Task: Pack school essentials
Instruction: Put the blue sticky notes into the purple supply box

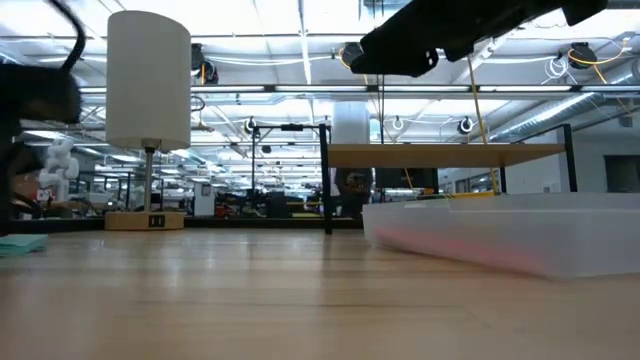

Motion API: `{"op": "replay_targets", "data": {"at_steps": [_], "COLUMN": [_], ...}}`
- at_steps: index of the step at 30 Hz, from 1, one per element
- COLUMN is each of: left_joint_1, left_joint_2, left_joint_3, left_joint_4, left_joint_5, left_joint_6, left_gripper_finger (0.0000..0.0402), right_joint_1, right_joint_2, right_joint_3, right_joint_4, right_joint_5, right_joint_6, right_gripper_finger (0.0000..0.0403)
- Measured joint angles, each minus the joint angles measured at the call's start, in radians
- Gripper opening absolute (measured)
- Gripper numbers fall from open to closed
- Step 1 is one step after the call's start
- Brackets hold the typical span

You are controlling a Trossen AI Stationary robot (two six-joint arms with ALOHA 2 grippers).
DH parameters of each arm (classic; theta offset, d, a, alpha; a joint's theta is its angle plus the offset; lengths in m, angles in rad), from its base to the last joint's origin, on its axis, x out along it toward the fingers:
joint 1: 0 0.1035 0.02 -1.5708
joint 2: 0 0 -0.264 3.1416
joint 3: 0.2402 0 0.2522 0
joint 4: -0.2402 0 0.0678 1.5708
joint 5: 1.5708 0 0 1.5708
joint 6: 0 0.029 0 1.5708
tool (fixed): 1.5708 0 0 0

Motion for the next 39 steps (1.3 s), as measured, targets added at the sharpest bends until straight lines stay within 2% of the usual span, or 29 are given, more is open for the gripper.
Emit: {"op": "replay_targets", "data": {"at_steps": [2,4,7,10,12,16,21,25,28,32,39], "left_joint_1": [0.017,0.031,0.040,0.039,0.028,-0.012,-0.088,-0.139,-0.156,-0.155,-0.178], "left_joint_2": [-0.001,-0.003,-0.003,-0.003,-0.003,-0.004,-0.004,-0.004,-0.011,-0.009,-0.031], "left_joint_3": [0.002,0.020,0.077,0.139,0.178,0.195,0.103,0.010,-0.037,-0.043,0.110], "left_joint_4": [0.080,0.084,0.012,-0.103,-0.177,-0.270,-0.283,-0.194,-0.119,-0.107,-0.332], "left_joint_5": [-0.010,-0.010,-0.026,-0.025,-0.006,0.093,0.130,0.117,0.078,0.063,0.089], "left_joint_6": [0.068,0.116,0.154,0.176,0.173,0.102,-0.011,-0.064,-0.050,-0.049,-0.043], "left_gripper_finger": [0.0030,0.0030,0.0030,0.0030,0.0030,0.0030,0.0030,0.0030,0.0030,0.0030,0.0030], "right_joint_1": [0.000,0.000,0.000,-0.003,-0.008,-0.040,-0.063,-0.068,-0.071,-0.088,-0.120], "right_joint_2": [0.000,0.010,0.070,0.172,0.258,0.448,0.637,0.728,0.767,0.790,0.794], "right_joint_3": [0.000,0.000,0.003,0.076,0.164,0.398,0.683,0.840,0.897,0.903,0.900], "right_joint_4": [-0.001,0.031,0.205,0.301,0.258,0.077,-0.139,-0.210,-0.203,-0.184,-0.205], "right_joint_5": [0.000,0.018,0.102,0.080,0.070,-0.036,-0.186,-0.189,-0.184,-0.185,-0.184], "right_joint_6": [0.000,0.007,0.026,-0.005,-0.022,-0.054,-0.165,-0.298,-0.389,-0.444,-0.421], "right_gripper_finger": [0.0283,0.0283,0.0281,0.0277,0.0275,0.0269,0.0261,0.0254,0.0251,0.0251,0.0251]}}
